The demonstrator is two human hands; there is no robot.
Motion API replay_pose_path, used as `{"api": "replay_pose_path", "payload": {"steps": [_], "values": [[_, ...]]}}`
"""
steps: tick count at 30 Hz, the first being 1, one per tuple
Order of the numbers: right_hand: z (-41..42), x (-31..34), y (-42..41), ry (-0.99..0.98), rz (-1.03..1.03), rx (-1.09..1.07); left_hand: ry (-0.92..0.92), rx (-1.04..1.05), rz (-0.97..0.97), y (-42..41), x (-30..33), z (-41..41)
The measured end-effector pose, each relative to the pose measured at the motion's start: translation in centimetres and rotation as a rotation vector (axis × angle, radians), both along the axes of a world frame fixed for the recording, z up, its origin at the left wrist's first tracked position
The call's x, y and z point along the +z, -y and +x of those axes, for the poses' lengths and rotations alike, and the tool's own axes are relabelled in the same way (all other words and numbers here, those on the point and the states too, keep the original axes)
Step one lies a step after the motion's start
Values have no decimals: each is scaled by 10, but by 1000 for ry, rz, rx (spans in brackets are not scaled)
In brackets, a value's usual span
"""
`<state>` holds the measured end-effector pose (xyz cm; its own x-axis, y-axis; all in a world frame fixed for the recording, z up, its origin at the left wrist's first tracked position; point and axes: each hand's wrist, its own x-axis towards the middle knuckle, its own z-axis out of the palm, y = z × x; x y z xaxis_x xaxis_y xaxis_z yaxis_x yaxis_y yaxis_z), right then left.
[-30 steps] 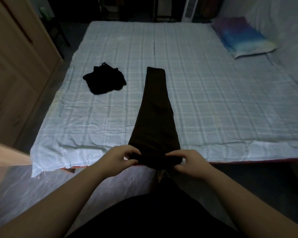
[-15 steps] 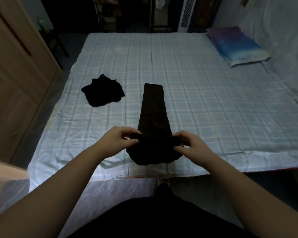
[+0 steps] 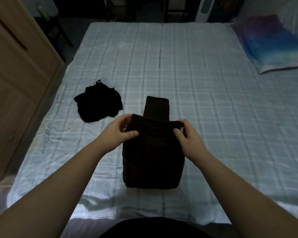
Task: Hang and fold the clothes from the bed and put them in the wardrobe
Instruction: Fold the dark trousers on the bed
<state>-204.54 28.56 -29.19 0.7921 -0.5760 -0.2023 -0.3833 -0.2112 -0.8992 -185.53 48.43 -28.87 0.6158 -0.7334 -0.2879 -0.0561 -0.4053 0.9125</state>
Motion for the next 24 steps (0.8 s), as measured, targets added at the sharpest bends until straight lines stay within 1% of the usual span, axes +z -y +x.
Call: {"api": "replay_pose_path", "payload": {"steps": [3,7,11,13,15,20,24], "values": [[39,-21,35,-35,63,-16,-10,19,51,38,-18,30],[87,-54,74,-24,158,-79,-9,141,-5,82,-46,68],[124,-92,105,-20,288,-165,6,200,-9,120,-88,106],[137,-110,118,-26,349,-167,17,241,-6,136,-112,122],[152,-131,131,-47,336,-185,4,272,2,153,-141,138],[198,-206,170,-94,220,-296,-61,337,19,204,-208,175],[228,-258,194,-126,146,-292,-29,351,51,231,-260,197]]}}
